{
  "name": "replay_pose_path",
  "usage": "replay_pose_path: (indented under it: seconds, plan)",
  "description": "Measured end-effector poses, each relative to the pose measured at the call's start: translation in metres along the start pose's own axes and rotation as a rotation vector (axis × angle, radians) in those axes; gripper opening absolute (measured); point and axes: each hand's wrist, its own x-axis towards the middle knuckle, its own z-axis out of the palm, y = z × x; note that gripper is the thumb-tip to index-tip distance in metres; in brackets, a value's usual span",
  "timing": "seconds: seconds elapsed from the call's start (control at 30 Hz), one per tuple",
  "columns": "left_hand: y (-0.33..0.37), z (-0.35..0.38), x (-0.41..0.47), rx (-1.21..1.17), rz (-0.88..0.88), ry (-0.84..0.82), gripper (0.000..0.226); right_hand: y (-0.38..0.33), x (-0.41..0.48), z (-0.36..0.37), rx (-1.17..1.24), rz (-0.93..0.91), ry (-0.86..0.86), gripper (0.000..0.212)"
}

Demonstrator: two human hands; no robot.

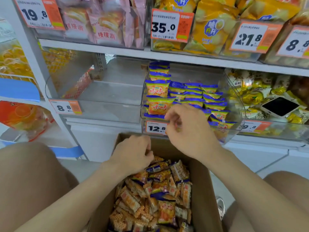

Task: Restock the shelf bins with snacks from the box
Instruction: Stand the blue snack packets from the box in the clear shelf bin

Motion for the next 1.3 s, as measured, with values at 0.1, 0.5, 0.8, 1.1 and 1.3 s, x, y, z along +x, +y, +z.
replay_pose_path:
  seconds: [0.1, 0.5, 0.8, 1.1, 1.3]
  plan:
    - [-0.001, 0.026, 0.004, 0.073, 0.147, -0.409, 0.013, 0.007, -0.023, 0.009, -0.081, 0.023, -0.330, 0.012]
    - [-0.011, 0.181, 0.004, 0.055, 0.107, -0.735, 0.065, 0.043, -0.062, 0.059, -0.486, 0.056, -1.049, 0.006]
    - [-0.007, 0.217, -0.008, 0.046, 0.105, -0.543, 0.074, 0.062, -0.046, 0.049, -0.473, 0.105, -0.975, 0.008]
    - [0.007, 0.118, 0.019, -0.850, -0.319, -0.393, 0.053, 0.068, -0.039, 0.018, -0.340, 0.116, -0.973, 0.062]
    - [0.031, 0.021, 0.015, -1.325, -0.389, -0.418, 0.041, 0.054, -0.037, 0.005, 0.033, -0.061, -0.704, 0.081]
